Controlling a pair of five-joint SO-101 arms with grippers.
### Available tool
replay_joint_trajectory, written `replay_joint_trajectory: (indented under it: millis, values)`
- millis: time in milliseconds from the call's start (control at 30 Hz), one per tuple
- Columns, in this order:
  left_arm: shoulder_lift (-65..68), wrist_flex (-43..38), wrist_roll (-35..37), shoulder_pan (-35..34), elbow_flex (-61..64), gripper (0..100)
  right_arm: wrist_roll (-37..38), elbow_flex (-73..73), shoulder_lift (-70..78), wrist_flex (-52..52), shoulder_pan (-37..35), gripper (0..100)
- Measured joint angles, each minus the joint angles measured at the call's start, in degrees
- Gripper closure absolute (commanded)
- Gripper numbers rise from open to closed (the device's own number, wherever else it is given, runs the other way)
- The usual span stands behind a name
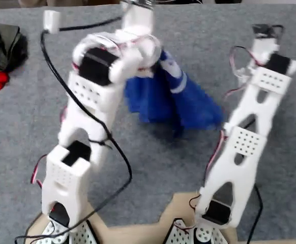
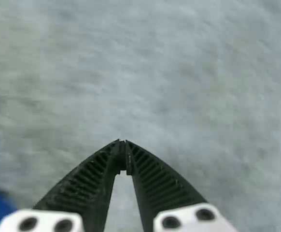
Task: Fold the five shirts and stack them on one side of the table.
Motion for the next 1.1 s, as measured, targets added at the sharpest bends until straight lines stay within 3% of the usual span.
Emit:
replay_joint_trajectory:
  millis: [167, 367, 567, 700, 800, 967, 1100]
  values:
    - [2.55, 3.16, -0.88, -9.05, 6.68, 98, -0.18, 0.00, 0.00, -0.09, -5.54, 99.0]
    - [2.99, 3.16, -8.70, -13.71, 20.48, 98, 0.18, 0.00, 0.00, -0.18, -8.53, 98.9]
    - [3.08, 3.08, -17.58, -18.29, 34.73, 98, 5.63, 0.00, 0.00, 0.09, -12.48, 98.8]
    - [3.08, 3.16, -22.51, -21.10, 41.58, 98, 7.56, 0.00, -2.90, 0.18, -16.44, 91.1]
    - [3.08, 3.16, -25.23, -22.51, 45.01, 88, 7.91, 0.00, -5.71, 0.18, -20.40, 85.0]
    - [3.08, 3.16, -25.93, -25.93, 47.56, 64, 7.91, 0.00, -6.33, 0.18, -27.87, 84.6]
    - [3.08, 3.16, -25.93, -30.24, 47.56, 52, 7.91, 2.55, -6.33, 0.18, -33.93, 84.6]
